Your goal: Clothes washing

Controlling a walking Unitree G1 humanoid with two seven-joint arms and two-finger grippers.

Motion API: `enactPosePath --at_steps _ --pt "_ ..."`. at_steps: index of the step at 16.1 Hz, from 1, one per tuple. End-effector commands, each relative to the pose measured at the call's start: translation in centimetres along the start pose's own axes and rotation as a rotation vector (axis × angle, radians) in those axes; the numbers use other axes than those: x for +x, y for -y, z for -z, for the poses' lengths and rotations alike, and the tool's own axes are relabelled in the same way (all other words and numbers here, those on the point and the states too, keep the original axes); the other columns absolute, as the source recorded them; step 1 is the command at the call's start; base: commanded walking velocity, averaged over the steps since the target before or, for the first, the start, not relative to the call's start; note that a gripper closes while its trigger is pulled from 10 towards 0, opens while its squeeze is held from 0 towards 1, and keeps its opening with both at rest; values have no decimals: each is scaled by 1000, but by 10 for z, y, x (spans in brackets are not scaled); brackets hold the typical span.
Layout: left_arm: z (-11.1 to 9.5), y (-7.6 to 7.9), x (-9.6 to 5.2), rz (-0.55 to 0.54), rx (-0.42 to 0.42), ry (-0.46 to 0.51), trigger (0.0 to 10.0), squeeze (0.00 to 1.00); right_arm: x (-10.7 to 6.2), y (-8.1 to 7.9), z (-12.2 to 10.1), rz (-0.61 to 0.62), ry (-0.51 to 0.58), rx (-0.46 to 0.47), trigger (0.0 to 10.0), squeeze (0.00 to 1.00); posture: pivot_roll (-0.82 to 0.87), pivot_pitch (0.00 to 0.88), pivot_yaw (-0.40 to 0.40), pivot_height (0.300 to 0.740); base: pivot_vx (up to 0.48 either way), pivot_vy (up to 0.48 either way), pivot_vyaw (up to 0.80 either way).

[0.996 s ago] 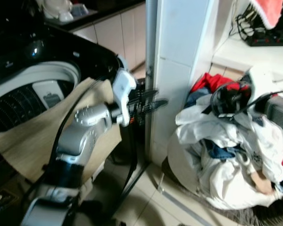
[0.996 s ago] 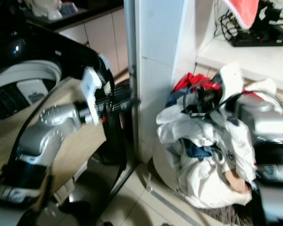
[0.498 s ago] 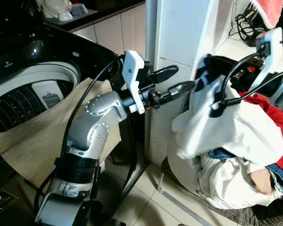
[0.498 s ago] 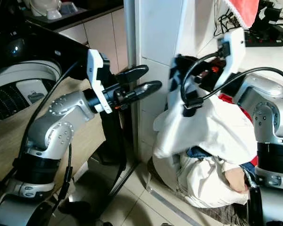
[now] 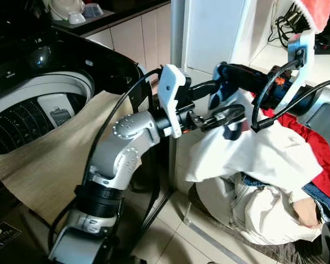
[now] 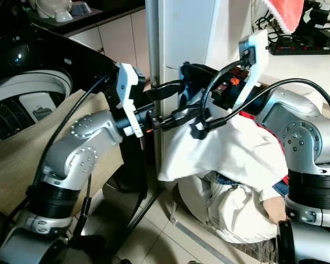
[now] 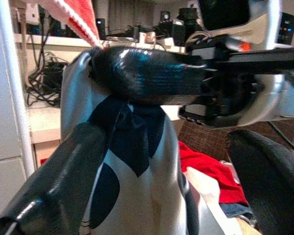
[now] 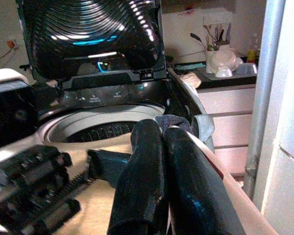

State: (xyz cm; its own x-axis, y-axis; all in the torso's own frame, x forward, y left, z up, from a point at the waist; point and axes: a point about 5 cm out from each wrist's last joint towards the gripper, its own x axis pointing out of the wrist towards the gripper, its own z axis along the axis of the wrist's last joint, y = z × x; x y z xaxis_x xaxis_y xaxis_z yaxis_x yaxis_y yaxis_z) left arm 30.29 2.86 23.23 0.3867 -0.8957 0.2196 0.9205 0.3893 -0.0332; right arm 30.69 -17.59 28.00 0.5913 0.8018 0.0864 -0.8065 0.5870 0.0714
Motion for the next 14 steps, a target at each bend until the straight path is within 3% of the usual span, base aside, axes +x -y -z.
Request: enactPosePath --at_steps 1,4,5,6,9,14 --pt "7 0 2 -32 6 -22 10000 0 1 -6 -9 -21 30 -16 0 0 -137 0 65 740 0 0 0" --pt "13 6 8 -38 -54 -14 10000 0 6 -11 -8 -28 24 -16 0 0 -139 0 67 740 0 0 0" --pt "13 8 8 -20 -77 -9 8824 0 7 -12 -8 -24 25 -15 0 0 -139 0 67 740 0 0 0" --pt "15 7 7 -35 -89 -17 0 0 7 -11 -9 -21 26 -15 0 0 -138 0 67 740 0 0 0" --pt "20 0 5 -83 -114 -55 0 0 7 -10 -10 -5 26 -18 0 0 -137 0 65 740 0 0 0" --pt "21 -5 0 -122 -49 -84 0 0 8 -9 -9 1 28 -13 0 0 -132 0 62 740 0 0 0"
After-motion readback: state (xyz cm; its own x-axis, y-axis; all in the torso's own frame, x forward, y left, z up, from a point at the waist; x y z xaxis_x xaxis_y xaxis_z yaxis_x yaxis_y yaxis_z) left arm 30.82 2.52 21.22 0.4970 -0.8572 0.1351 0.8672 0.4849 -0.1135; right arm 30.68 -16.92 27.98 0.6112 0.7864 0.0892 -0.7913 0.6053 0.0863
